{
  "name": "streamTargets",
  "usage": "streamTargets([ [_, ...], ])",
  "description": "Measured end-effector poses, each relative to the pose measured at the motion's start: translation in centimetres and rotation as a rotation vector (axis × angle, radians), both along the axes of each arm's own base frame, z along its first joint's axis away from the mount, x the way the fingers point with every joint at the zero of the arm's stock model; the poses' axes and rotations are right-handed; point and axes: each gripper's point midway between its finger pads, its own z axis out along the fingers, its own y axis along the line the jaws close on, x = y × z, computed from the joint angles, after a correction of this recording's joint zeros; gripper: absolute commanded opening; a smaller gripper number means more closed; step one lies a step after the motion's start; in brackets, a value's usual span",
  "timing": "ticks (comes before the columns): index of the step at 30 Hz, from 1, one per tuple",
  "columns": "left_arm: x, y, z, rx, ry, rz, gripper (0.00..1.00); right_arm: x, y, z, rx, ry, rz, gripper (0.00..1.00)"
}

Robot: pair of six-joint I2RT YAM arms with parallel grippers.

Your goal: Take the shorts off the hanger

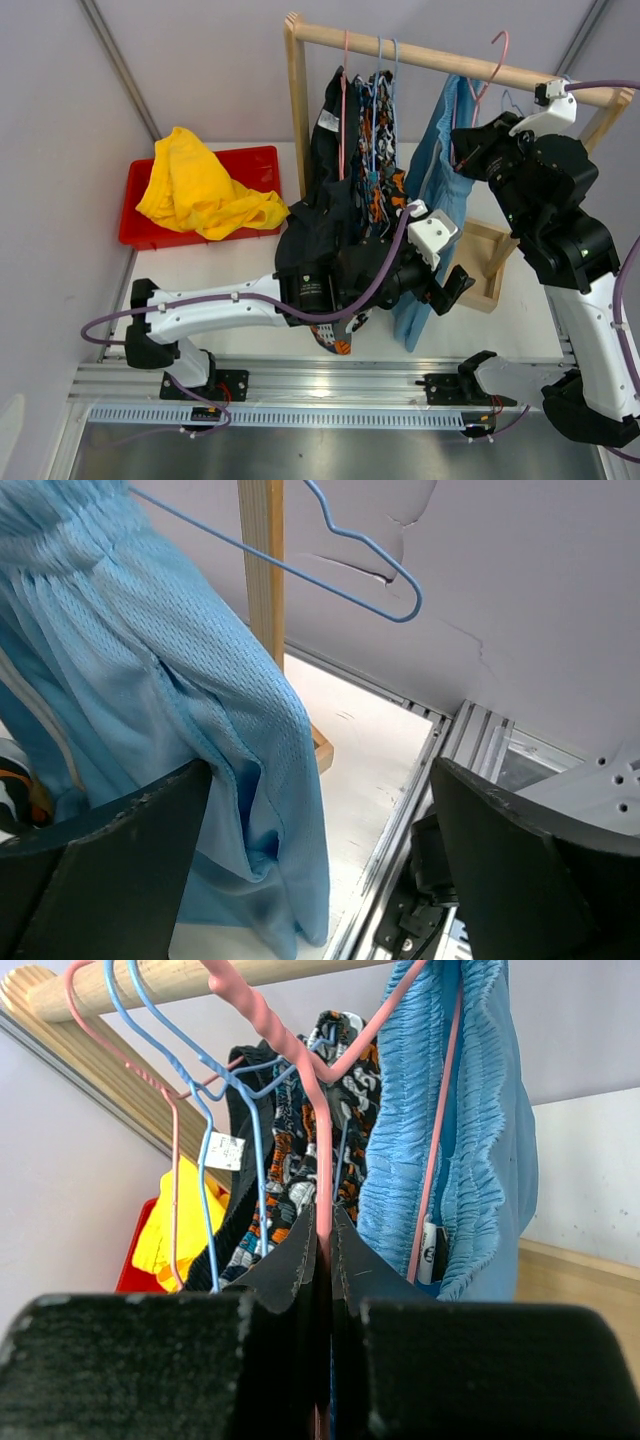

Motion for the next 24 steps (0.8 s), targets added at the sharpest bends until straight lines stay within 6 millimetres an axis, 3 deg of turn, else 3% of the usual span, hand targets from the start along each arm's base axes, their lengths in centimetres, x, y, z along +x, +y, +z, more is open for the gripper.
streamTargets([
  [4, 0.3, -0.7, -0.6, 0.009, -0.002, 0.024, 0.82, -0.7, -0.3, 0.4, 0.017, -0.007, 0.001, 0.0],
  [7, 0.9, -1.1, -1.6, 0.027, -0.002, 0.053, 0.54, -1.0, -0.5, 0.4, 0.02, -0.005, 0.002, 0.0],
  [8, 1.1, -1.2, -2.0, 0.035, -0.006, 0.068, 0.29, -1.2, -0.5, 0.3, 0.022, -0.001, 0.003, 0.0],
  [11, 2.0, -1.3, -2.8, 0.058, -0.018, 0.119, 0.0, -1.5, -0.7, 0.0, 0.022, 0.014, 0.004, 0.0],
  [17, 2.0, -1.2, -2.8, 0.064, -0.038, 0.178, 0.0, -2.1, -1.2, -0.3, 0.038, 0.014, -0.008, 0.0],
  [20, 0.1, -1.2, -2.8, 0.066, -0.055, 0.178, 0.0, -2.2, -1.2, -0.2, 0.043, 0.012, -0.009, 0.0],
  [24, -4.8, -0.6, -3.9, 0.057, -0.074, 0.152, 0.0, -1.8, -1.1, -1.0, 0.024, 0.038, -0.012, 0.0],
])
